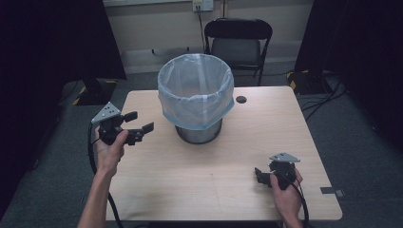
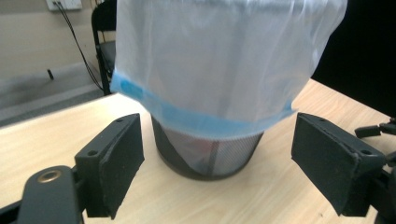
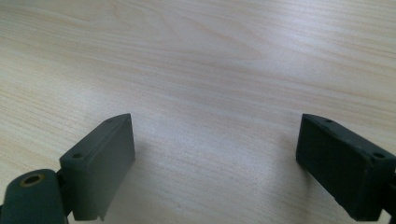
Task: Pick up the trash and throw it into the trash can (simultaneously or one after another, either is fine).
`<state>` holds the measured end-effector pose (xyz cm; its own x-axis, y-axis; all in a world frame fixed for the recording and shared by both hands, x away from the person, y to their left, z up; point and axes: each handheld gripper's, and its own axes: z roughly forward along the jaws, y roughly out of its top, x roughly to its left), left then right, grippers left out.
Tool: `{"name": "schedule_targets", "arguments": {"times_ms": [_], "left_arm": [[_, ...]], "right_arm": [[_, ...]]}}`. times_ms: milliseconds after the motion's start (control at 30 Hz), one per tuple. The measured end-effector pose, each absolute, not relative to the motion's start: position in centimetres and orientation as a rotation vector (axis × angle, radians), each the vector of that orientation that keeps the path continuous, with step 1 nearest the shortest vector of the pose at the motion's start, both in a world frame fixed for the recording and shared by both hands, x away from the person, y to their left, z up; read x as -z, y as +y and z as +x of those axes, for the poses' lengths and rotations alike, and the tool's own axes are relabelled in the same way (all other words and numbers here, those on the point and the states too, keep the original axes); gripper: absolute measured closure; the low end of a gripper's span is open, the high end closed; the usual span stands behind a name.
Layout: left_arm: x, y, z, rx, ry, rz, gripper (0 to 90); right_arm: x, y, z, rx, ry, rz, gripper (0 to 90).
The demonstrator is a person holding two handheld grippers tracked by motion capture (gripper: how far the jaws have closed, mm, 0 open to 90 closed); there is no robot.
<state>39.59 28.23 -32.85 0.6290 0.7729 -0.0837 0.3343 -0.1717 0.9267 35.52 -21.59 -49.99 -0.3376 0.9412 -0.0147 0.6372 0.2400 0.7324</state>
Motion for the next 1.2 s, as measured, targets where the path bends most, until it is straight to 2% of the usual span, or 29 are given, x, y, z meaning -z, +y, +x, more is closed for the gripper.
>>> {"name": "schedule_targets", "arguments": {"times_ms": [567, 1200], "left_arm": [[39.1, 27.3, 38.7, -0.448, 0.92, 1.909, 16.6], [46.2, 29.0, 36.8, -0.405, 1.051, 2.028, 16.8]], "right_arm": [[50.0, -21.6, 35.5, -0.886, 2.061, 1.441, 10.7], [50.0, -21.6, 35.5, -0.886, 2.061, 1.442, 10.7]]}}
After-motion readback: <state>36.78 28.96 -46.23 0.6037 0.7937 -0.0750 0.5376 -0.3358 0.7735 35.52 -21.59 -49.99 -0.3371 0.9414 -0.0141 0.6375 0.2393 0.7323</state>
